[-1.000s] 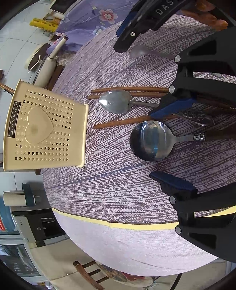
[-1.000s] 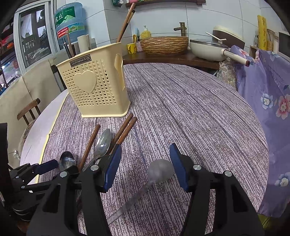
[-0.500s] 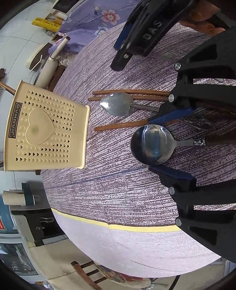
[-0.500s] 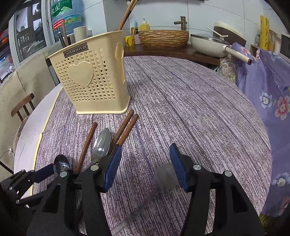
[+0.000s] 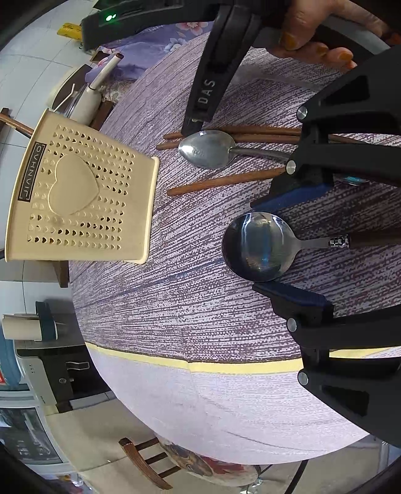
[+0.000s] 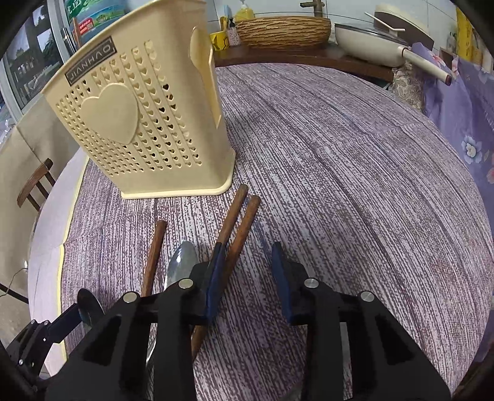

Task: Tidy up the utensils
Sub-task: 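Grasp and lift a brown chopstick with the right tool while the left tool holds the spoon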

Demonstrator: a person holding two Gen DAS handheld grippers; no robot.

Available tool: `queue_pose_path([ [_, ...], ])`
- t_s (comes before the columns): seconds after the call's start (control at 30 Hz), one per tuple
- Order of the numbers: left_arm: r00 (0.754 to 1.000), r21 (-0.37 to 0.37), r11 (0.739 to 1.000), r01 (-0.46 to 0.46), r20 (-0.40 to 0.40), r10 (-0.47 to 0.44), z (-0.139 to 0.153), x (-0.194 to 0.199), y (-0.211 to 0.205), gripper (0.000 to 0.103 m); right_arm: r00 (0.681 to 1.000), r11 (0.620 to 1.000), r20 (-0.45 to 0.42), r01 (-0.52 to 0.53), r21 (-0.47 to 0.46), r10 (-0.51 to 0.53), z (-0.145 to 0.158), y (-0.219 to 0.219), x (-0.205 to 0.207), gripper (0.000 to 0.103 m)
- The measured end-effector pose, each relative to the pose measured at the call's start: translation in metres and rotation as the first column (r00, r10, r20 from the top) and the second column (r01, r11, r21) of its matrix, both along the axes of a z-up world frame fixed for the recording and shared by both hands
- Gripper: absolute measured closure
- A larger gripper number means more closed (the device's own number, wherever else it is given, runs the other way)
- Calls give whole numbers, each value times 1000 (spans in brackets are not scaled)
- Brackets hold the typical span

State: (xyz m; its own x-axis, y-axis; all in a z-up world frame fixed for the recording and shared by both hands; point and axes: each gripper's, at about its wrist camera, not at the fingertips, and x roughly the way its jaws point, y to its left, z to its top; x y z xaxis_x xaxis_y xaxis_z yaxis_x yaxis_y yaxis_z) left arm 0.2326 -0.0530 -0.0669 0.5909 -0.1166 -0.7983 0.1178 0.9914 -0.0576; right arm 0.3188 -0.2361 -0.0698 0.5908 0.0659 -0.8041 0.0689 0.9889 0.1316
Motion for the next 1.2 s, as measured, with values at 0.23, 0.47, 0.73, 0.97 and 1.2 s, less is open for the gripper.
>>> queue_pose_path([
  [0.23, 1000, 17, 1000, 11, 4, -11, -1, 2, -2, 57, 1000, 999, -7, 11, -36, -11, 0, 11, 13, 84],
  [0.47, 1000, 28, 1000, 13, 11, -14, -1, 5, -4, 57, 1000, 1000, 0, 12, -15, -12, -1, 6, 16, 90],
  [0.73, 999, 16, 1000, 22, 29, -22, 3, 5, -5, 57, 999, 992, 37, 29, 121, -33, 6, -15, 16, 93],
  [0.97, 996, -32, 999, 34, 85, -31, 22, 1, 0, 57, 993, 967, 108, 12, 254, -40, 26, -29, 1, 95],
  [1.2, 988, -121, 991, 61, 152, -42, 49, -1, 10, 57, 977, 925, 213, -91, 369, 11, 64, -37, -22, 95],
])
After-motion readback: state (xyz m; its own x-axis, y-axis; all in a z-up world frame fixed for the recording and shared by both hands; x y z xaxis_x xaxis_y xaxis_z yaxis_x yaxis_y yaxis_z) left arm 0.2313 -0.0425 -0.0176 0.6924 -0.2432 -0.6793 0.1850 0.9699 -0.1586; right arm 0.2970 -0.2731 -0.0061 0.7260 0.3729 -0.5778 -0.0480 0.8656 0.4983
